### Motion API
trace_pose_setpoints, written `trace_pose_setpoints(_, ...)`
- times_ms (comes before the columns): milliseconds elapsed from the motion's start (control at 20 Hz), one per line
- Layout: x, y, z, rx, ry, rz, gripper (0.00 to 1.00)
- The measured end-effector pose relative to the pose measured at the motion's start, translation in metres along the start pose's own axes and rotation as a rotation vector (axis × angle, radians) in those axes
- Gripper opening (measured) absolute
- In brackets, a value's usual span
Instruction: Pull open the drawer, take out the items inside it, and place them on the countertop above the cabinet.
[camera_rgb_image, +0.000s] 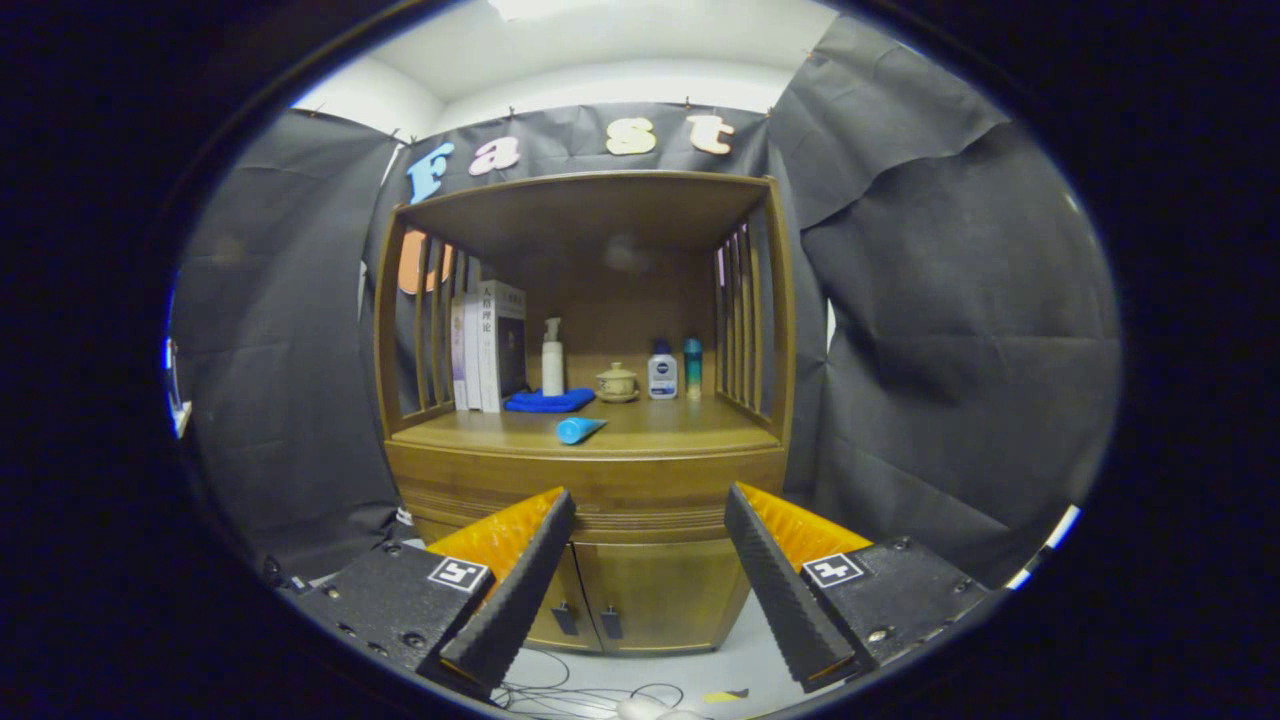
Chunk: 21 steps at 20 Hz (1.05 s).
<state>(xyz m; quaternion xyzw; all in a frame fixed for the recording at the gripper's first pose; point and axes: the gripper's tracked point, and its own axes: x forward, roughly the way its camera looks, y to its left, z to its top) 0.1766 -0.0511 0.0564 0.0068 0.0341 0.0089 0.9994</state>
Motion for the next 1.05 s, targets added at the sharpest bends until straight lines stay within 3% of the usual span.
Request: trace_pose_setpoints(1050,0.004,0.013,-0.009,-0.018,-0.019,0.015,0.99)
